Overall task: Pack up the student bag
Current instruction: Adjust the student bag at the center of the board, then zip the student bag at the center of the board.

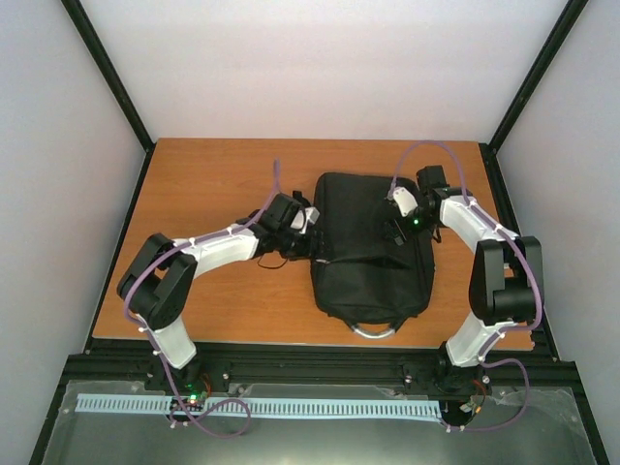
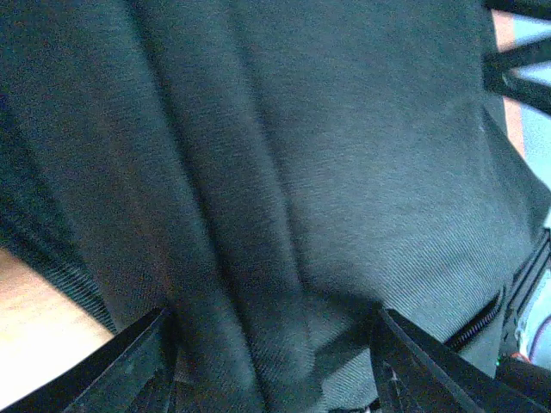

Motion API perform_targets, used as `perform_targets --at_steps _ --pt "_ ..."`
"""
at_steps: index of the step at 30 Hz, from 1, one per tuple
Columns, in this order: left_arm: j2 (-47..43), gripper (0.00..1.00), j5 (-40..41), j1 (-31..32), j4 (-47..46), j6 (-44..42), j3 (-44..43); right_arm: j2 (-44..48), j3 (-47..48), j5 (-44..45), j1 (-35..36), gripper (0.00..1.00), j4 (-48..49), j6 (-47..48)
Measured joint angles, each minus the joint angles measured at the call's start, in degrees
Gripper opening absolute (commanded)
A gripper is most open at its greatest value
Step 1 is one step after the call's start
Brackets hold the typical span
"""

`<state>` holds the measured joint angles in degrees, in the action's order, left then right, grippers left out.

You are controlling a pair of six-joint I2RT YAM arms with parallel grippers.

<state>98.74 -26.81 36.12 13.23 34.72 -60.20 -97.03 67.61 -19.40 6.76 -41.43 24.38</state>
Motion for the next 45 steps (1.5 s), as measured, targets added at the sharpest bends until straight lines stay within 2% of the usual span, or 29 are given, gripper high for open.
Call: perform_targets --at_steps 6,9,10,13,20,27,34,37,43,45 --pt "0.7 0.63 -0.2 6.5 -3.6 0.9 0.4 -0.7 2.7 2.4 -0.3 0.74 0.1 0.2" --pt "2.4 0.67 -1.0 9.9 -5.9 1.4 0.4 -0.1 3.4 2.7 -0.3 0.74 0.0 0.7" --pt "3.2 0.7 -1.4 12.1 -7.0 1.6 0.3 2.4 3.5 2.4 -0.3 0.73 -0.9 1.4" --pt "2.8 0.72 -0.7 12.5 -6.8 1.2 0.4 5.0 2.7 1.1 -0.3 0.71 -1.4 2.9" --pt "-3.1 0.71 4.5 12.2 -4.6 1.9 2.1 19.8 -2.8 -5.5 1.4 0.68 -5.2 10.3" --pt "-3.8 0.61 6.0 11.3 -5.2 5.7 2.5 28.7 -11.5 -6.9 10.3 0.69 -8.0 18.6" --pt "0.7 0.48 4.7 11.1 -7.8 8.7 1.8 32.2 -16.3 -1.9 19.7 0.73 -8.0 23.3" --pt "2.2 0.37 4.2 11.1 -8.2 9.4 1.0 32.2 -18.3 1.5 23.9 0.75 -6.5 24.2" --pt "3.9 0.05 3.3 11.1 -8.8 10.4 -0.2 31.8 -20.7 8.5 30.4 0.76 -3.0 24.4" --pt "3.8 0.01 3.3 11.1 -8.9 10.4 -0.2 31.3 -21.3 10.9 31.6 0.76 -1.4 24.4"
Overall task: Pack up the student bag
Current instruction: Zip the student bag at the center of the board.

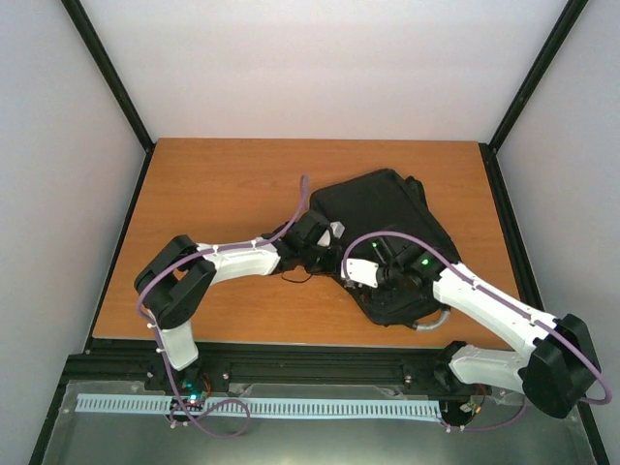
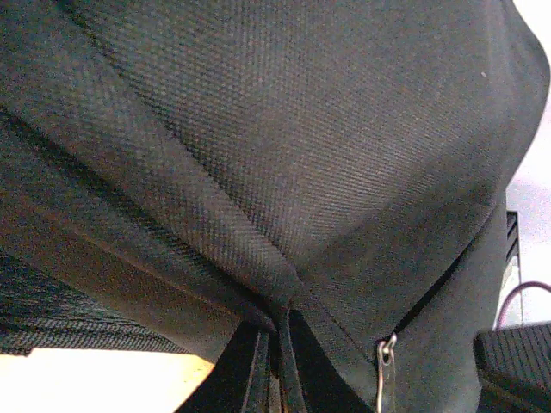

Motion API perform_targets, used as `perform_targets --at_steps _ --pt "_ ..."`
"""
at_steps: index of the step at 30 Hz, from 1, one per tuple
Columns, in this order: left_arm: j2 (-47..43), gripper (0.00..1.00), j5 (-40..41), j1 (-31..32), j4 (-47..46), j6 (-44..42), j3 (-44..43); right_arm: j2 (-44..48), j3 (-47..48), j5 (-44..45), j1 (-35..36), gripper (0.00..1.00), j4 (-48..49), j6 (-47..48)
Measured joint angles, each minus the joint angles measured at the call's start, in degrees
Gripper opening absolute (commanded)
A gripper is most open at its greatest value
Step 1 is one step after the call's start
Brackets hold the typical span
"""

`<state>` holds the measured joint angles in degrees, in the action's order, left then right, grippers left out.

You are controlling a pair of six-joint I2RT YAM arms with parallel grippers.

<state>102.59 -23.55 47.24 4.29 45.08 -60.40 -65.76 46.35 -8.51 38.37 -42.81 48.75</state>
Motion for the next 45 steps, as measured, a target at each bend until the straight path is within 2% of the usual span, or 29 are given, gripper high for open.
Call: perform_targets --at_steps 9,17,22,26,37,45 --pt "-1.1 0.01 0.1 0.0 0.0 -0.1 0.3 -1.6 -1.2 6.4 1.1 0.71 4.5 -0.1" --pt "-1.6 0.01 0.2 0.0 0.0 -0.1 0.6 -1.6 -1.2 6.6 2.0 0.7 6.6 -0.6" --pt "-1.6 0.01 0.2 0.0 0.0 -0.1 0.6 -2.1 -1.8 6.8 3.5 0.66 7.0 -1.2" --pt "-1.6 0.01 0.2 0.0 0.0 -0.1 0.6 -2.6 -1.9 8.3 3.9 0.54 7.9 -1.9" --pt "-1.6 0.01 0.4 0.0 0.0 -0.1 0.7 -2.6 -1.9 14.4 4.1 0.3 9.6 -4.6" --pt "-2.0 0.01 0.7 0.0 0.0 -0.1 0.8 -2.6 -1.9 13.7 4.1 0.03 9.0 -6.5"
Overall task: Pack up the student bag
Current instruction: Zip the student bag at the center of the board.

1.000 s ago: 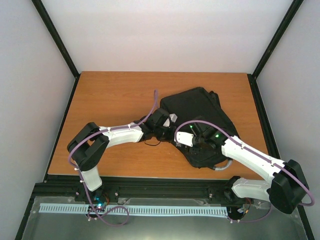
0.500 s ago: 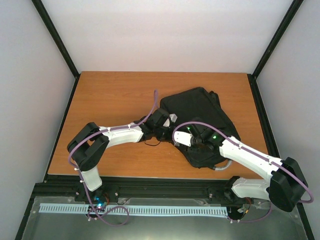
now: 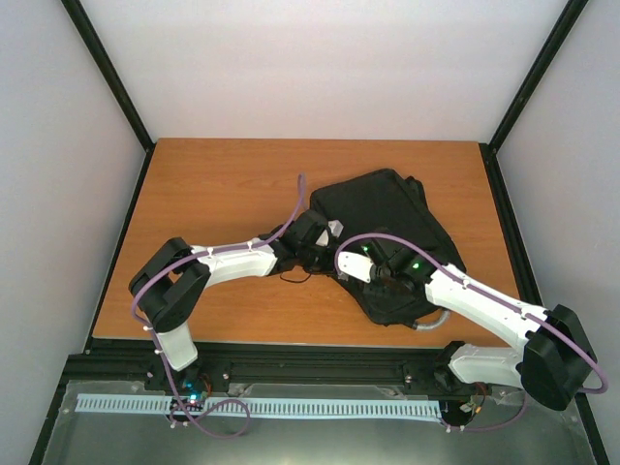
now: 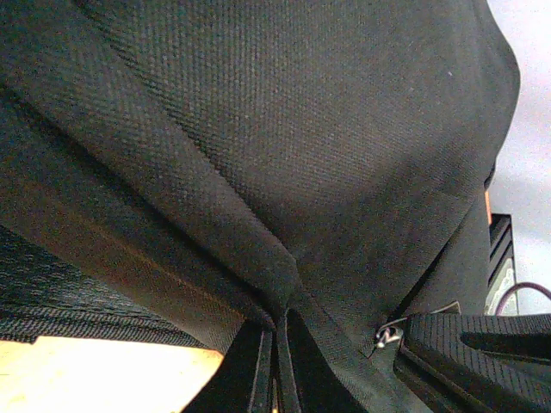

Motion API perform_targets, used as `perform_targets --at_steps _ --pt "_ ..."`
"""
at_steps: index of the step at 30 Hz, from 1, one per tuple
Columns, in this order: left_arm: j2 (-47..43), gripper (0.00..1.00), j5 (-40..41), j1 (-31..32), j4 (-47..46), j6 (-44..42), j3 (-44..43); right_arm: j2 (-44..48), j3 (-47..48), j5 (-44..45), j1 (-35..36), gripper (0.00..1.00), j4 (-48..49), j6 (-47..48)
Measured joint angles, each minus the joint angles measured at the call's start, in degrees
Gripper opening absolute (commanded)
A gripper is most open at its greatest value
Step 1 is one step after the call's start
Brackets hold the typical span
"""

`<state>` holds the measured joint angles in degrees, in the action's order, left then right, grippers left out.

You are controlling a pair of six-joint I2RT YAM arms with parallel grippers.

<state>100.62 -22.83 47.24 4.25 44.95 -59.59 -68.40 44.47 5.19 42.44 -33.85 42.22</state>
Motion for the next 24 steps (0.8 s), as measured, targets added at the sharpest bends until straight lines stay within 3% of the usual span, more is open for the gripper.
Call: perform_targets --at_steps 5,11,18,24 --pt "-0.4 0.01 0.3 0.0 -0.3 0.0 0.5 0.0 0.0 -1.6 0.0 0.03 -0.7 -1.5" --pt "-0.6 0.01 0.4 0.0 -0.8 0.0 0.9 -0.5 3.5 -8.4 -5.0 0.3 -4.2 -4.4" --pt "-0.6 0.01 0.4 0.0 -1.0 -0.2 1.0 -6.0 14.2 -23.7 -20.0 0.45 -9.0 -9.6" --pt "-0.6 0.01 0.4 0.0 -1.0 -0.4 1.0 -12.1 15.4 -34.1 -22.9 0.53 -15.0 -12.1"
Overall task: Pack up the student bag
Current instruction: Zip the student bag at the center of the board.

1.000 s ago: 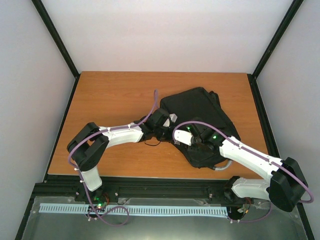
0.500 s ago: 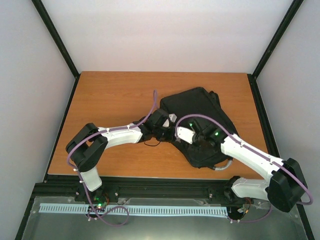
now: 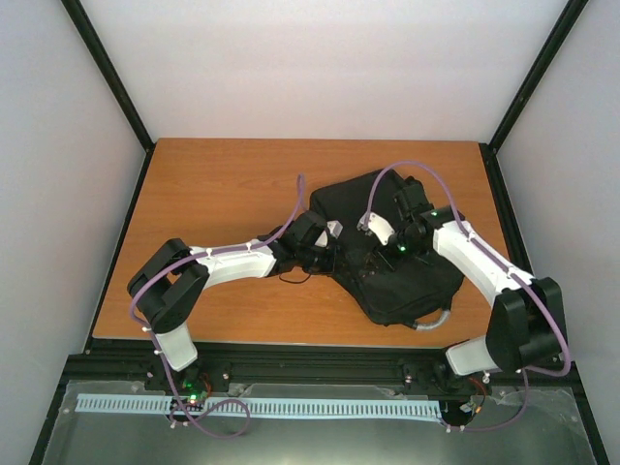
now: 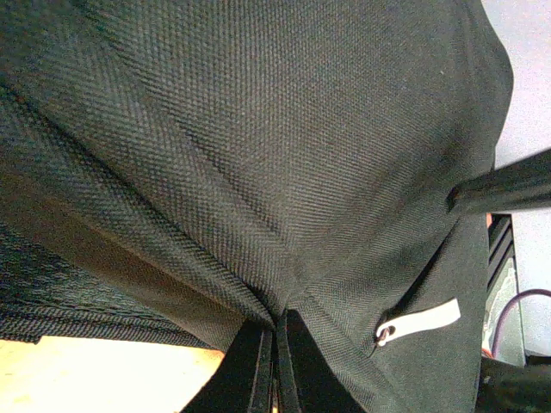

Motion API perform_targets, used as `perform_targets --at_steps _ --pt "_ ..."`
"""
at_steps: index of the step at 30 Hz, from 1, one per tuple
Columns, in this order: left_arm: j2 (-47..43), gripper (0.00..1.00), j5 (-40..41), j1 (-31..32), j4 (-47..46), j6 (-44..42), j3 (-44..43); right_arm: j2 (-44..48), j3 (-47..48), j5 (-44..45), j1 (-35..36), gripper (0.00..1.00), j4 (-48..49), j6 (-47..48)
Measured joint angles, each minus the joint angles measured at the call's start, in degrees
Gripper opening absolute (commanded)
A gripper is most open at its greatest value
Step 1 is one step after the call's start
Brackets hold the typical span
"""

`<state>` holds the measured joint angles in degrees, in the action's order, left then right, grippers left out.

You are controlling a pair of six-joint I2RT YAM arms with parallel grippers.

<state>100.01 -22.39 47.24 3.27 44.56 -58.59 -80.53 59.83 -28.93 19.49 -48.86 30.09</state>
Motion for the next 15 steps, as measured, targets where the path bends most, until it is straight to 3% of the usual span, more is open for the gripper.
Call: perform_targets --at_steps 7,15 --pt "0.0 0.01 0.1 0.0 0.0 -0.3 0.0 -2.8 0.1 -2.6 -0.2 0.54 -5.3 -1.9" --pt "0.0 0.01 0.1 0.0 0.1 -0.4 0.0 -5.0 0.6 -3.1 -0.7 0.47 -7.9 -2.5"
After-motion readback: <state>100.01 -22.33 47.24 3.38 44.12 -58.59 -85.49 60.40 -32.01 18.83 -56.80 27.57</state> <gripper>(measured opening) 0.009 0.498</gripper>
